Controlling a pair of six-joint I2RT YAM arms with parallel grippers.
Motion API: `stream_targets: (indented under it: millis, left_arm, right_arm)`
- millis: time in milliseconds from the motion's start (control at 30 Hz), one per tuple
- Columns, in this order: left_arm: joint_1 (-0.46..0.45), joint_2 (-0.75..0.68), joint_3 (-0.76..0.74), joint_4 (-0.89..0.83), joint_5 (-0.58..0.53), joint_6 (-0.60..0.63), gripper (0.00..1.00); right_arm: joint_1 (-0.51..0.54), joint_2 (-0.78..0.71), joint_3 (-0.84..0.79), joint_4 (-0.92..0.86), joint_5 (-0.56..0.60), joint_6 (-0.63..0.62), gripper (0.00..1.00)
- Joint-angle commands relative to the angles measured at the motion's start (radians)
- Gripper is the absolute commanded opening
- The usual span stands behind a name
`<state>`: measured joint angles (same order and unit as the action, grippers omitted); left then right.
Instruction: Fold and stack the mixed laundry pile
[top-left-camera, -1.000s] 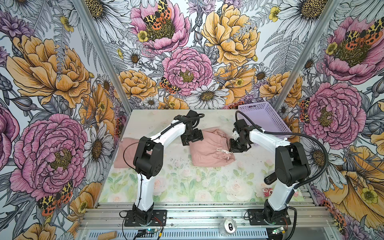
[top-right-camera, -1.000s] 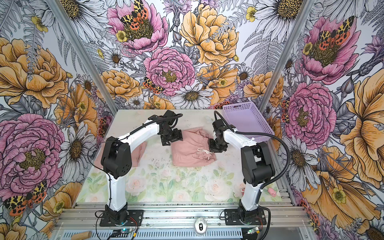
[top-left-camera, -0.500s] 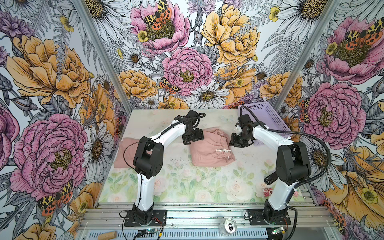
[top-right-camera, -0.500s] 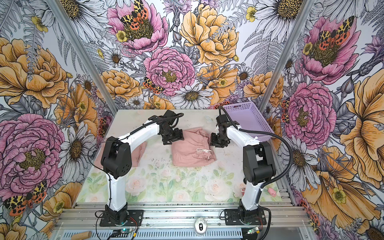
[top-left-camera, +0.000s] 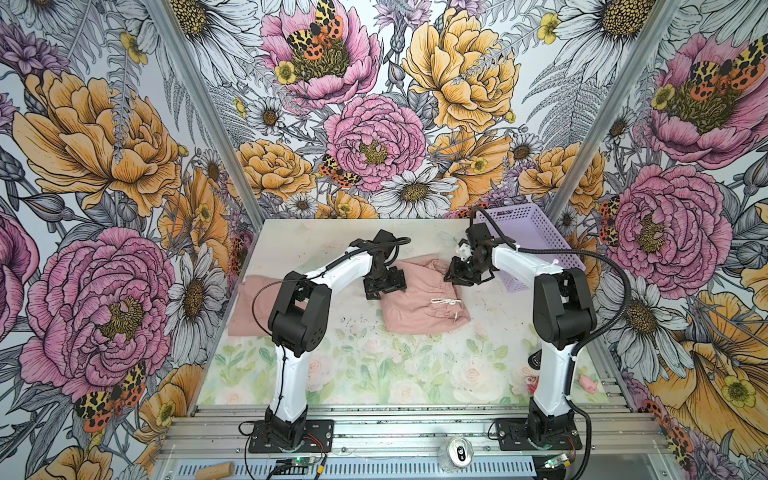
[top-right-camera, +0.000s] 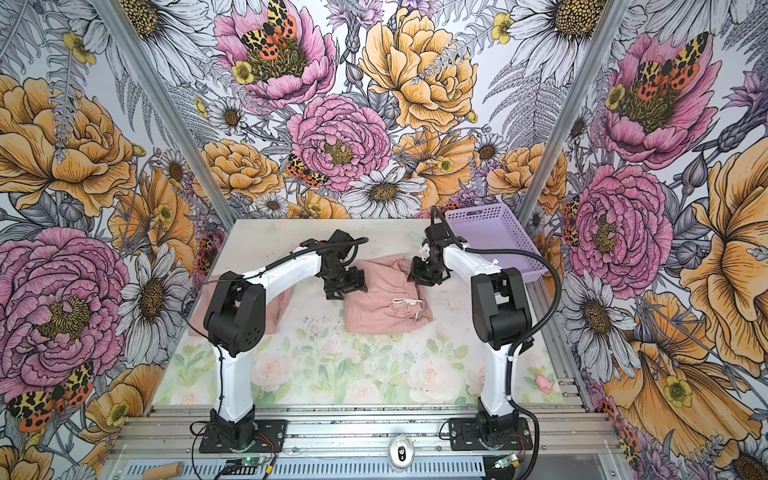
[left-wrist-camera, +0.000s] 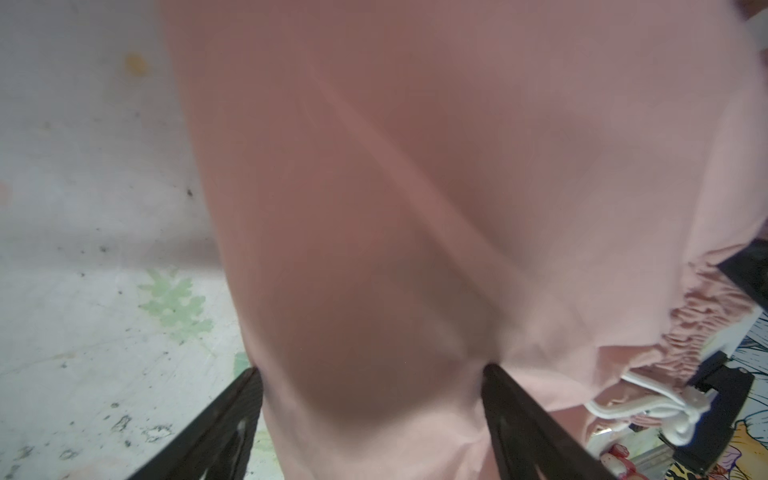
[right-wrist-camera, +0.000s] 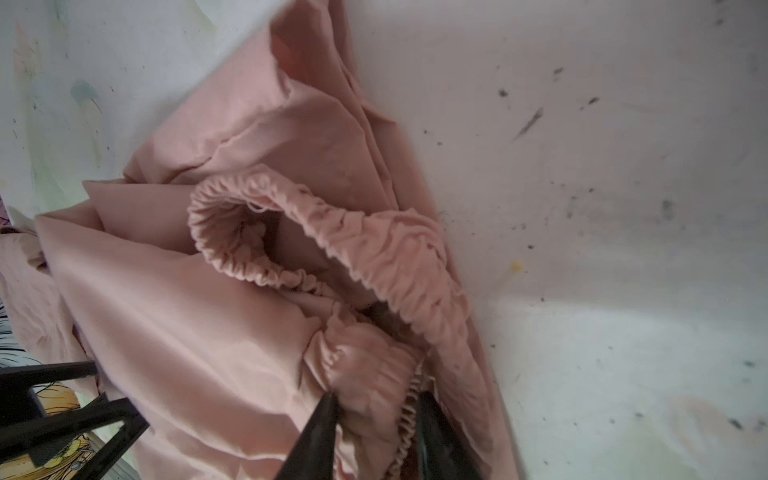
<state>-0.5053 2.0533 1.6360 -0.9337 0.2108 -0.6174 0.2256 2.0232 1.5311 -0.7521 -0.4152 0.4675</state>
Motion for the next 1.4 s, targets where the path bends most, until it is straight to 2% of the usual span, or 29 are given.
stream_targets:
  millis: [0, 33, 133, 167, 467, 767, 967, 1367]
  left_arm:
    - [0.002, -0.004, -0.017, 0.033, 0.016, 0.012, 0.85]
    - [0.004, -0.008, -0.02, 0.034, 0.015, 0.012, 0.85]
    - [0.006, -0.022, -0.027, 0.036, 0.009, 0.009, 0.84]
    - [0.009, -0.03, -0.031, 0.035, 0.007, 0.008, 0.84]
    - [0.054, -0.119, -0.088, 0.036, -0.013, -0.001, 0.84]
    - [0.094, -0.169, -0.104, 0.033, -0.014, 0.004, 0.85]
    - [0.092, -0.15, -0.095, 0.035, -0.004, 0.009, 0.84]
    - [0.069, -0.042, -0.04, 0.033, -0.01, 0.041, 0.85]
  right_arm:
    - [0.009, -0.001, 0.018, 0.067, -0.049, 0.027, 0.27]
    - [0.009, -0.01, 0.01, 0.092, -0.068, 0.037, 0.23]
    - [0.01, -0.03, 0.0, 0.137, -0.12, 0.059, 0.02]
    - [0.012, -0.038, -0.002, 0.144, -0.134, 0.065, 0.0]
    - [0.019, -0.157, -0.019, 0.149, -0.217, 0.011, 0.0]
    - [0.007, -0.147, 0.049, 0.14, -0.269, -0.081, 0.0]
    - [-0.059, -0.058, 0.06, 0.127, -0.218, -0.112, 0.0]
    - [-0.088, 0.051, 0.087, 0.119, -0.055, -0.159, 0.0]
